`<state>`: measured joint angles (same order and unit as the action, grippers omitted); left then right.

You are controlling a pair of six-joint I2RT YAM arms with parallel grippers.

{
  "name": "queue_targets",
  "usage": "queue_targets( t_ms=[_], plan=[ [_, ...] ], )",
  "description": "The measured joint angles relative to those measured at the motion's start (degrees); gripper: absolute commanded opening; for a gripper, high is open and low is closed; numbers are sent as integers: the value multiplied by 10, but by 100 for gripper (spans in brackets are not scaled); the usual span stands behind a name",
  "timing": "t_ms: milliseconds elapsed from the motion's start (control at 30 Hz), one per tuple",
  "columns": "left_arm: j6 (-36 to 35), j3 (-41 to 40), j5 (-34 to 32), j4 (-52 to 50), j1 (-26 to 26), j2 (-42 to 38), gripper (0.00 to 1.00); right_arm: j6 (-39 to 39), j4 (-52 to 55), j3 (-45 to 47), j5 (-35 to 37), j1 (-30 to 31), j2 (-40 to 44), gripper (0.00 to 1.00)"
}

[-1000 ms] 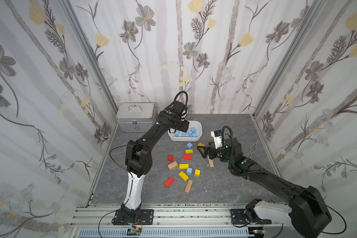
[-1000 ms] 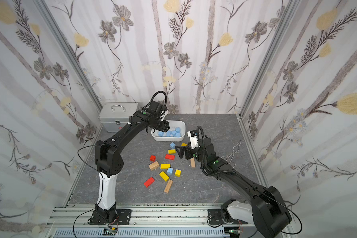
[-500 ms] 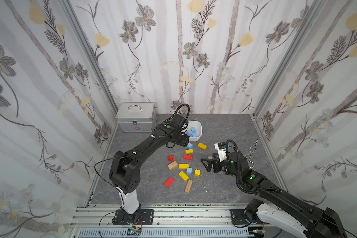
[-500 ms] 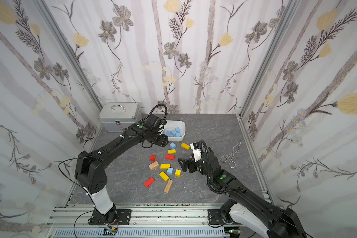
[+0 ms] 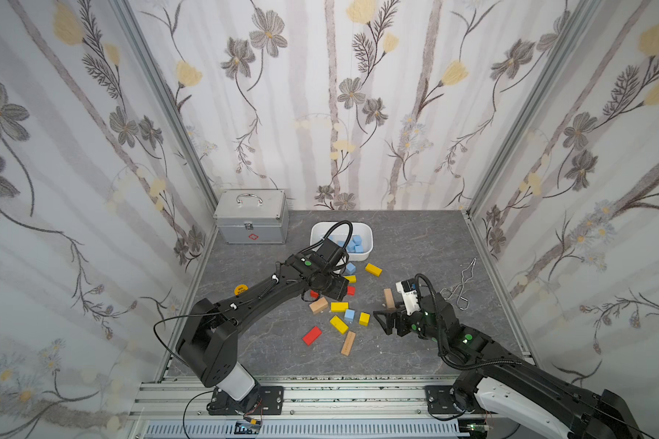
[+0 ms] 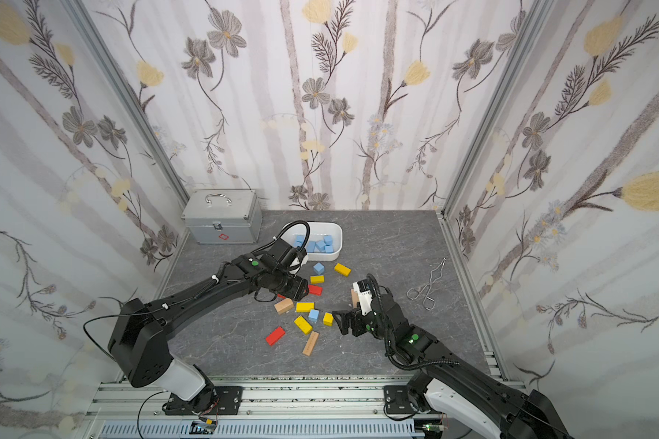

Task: Pick out the blue building blocks
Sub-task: Pick up the building block from the center of the board.

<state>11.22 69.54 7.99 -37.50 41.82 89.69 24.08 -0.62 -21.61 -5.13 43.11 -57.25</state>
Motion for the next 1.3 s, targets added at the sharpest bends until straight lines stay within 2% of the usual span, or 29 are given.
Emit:
queue_targets(
  t_ms=[400,1067,1300],
  plan=[
    [67,-69,5,62,34,16,64,8,-3,18,-23,8,-13,100],
    [100,-40,0,77,77,106,66,18,-4,55,-25,8,17,100],
    [100,-6,-13,64,94,136,66,19,-5,55,-25,8,25,100]
  ],
)
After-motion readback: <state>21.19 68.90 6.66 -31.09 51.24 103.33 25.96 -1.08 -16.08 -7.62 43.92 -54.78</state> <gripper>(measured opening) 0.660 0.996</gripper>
